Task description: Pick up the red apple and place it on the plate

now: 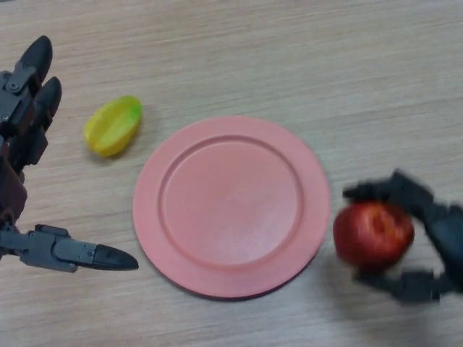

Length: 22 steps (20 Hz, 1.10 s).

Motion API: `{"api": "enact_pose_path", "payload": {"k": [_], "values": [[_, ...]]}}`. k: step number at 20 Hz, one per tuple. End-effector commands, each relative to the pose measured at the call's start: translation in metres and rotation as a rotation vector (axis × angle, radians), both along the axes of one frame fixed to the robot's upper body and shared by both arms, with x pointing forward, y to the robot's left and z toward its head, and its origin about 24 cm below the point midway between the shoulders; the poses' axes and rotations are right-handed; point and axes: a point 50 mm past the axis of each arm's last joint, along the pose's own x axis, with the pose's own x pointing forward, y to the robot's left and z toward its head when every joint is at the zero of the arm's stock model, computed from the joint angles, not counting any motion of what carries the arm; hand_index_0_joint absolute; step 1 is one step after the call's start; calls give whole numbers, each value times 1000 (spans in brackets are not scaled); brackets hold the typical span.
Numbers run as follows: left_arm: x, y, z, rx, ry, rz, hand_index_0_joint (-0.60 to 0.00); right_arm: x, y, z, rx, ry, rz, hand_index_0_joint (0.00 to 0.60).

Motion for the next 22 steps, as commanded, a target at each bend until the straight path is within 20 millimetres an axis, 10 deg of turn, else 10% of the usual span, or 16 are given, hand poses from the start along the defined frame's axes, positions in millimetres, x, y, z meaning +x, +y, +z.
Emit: {"api": "enact_pose_path", "payload": {"k": [1,8,14,22], "values": [[-11,4,31,40,-221,10,0,6,20,48,98,-201,101,600],[-6,-1,33,17,-218,-6,0,50,73,24,44,-51,140,600],[-2,-11,33,36,-189,-37,0,52,88,29,91,22,207,0],[7,-10,32,46,-175,-58,0,15,54,69,232,22,311,0]]}}
